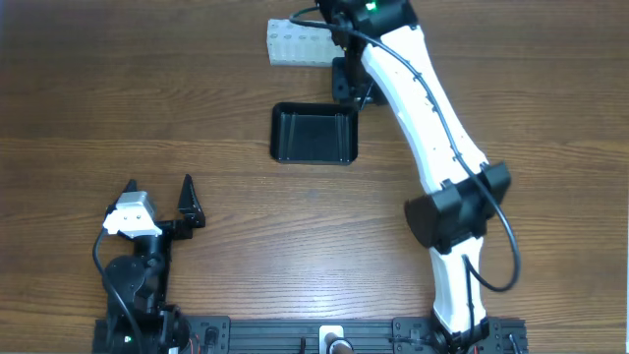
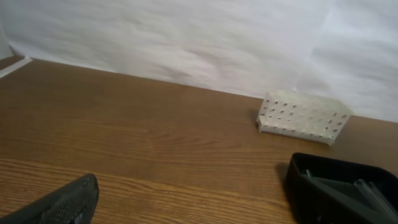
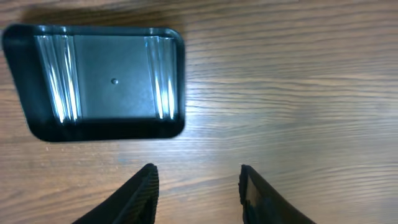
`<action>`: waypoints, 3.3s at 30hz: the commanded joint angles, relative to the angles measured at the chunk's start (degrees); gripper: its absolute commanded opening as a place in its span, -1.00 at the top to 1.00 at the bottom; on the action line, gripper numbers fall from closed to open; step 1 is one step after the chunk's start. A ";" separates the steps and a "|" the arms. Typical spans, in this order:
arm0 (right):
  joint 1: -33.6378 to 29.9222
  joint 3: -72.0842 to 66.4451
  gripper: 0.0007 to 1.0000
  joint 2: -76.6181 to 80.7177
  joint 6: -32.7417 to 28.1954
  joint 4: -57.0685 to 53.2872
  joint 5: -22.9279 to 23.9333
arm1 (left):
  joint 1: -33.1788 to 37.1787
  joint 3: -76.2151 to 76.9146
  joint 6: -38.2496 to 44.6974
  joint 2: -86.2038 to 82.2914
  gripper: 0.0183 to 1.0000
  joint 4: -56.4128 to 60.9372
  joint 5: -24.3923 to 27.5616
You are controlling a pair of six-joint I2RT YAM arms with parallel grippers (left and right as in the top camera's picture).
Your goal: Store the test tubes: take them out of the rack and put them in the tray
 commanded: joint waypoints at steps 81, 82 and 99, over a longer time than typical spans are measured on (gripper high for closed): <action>-24.00 -136.91 -0.99 -119.71 -24.15 93.85 2.16 | 0.26 -0.24 1.03 -0.28 -1.00 -0.13 0.76; -24.00 -136.91 -0.99 -120.67 -24.13 93.77 2.16 | 0.26 -0.26 1.03 -0.28 -0.99 -0.13 0.76; -23.89 -136.91 -0.99 -124.32 -24.15 93.79 2.16 | 0.26 -0.24 1.03 -0.28 -1.00 -0.13 0.76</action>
